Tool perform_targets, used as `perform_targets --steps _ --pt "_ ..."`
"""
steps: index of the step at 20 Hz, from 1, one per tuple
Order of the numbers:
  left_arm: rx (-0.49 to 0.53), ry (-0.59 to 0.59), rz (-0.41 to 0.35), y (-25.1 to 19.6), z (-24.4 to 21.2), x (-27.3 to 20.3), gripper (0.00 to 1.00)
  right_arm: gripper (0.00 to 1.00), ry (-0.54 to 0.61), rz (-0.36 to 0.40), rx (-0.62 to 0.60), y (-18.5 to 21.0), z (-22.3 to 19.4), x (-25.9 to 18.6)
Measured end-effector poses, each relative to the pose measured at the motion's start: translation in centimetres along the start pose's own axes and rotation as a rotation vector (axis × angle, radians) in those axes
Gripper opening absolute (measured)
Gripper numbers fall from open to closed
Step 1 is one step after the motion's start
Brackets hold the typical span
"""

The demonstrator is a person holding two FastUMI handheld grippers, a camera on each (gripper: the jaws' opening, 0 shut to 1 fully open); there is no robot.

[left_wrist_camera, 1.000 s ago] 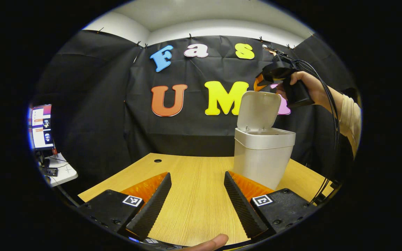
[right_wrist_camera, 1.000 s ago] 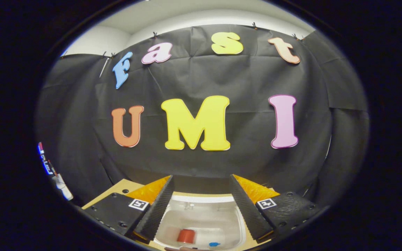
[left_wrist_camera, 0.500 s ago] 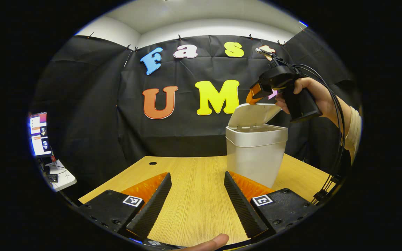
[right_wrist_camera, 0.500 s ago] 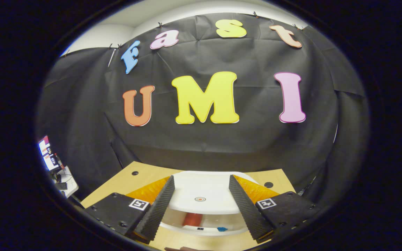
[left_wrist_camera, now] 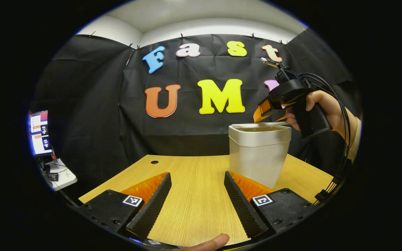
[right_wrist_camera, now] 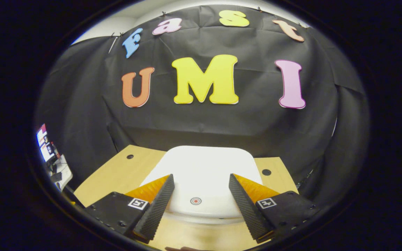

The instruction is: Press the lid of the desktop garbage bin to open it, pick up the crumpled paper on the desktop and throw it into the bin, then pick up the pop can on the desktop and drop it into the bin, and finally close the garbage bin lid.

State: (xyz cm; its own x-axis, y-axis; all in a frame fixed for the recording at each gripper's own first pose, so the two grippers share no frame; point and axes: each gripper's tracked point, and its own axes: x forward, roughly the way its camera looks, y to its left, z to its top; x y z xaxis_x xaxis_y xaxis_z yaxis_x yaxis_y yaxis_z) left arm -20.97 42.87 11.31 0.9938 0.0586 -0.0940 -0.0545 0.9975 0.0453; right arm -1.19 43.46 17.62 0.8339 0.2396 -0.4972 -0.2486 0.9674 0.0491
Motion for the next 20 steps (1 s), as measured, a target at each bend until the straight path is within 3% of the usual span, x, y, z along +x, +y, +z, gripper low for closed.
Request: perform_targets --steps 7,15,20 --pt "0.013 -0.019 0.007 0.2 0.5 -0.2 0.98 0.96 -0.010 -0.042 -0.021 0.0 -1.1 -2.0" --pt "0.032 -0.034 0.021 0.6 0.8 -0.4 0.98 1.00 -0.029 0.002 0.004 -0.2 -2.5 -1.9" --pt "0.016 -0.031 0.041 1.1 0.6 -0.4 0.98 0.99 -0.158 0.009 0.016 -0.2 -1.9 -2.1"
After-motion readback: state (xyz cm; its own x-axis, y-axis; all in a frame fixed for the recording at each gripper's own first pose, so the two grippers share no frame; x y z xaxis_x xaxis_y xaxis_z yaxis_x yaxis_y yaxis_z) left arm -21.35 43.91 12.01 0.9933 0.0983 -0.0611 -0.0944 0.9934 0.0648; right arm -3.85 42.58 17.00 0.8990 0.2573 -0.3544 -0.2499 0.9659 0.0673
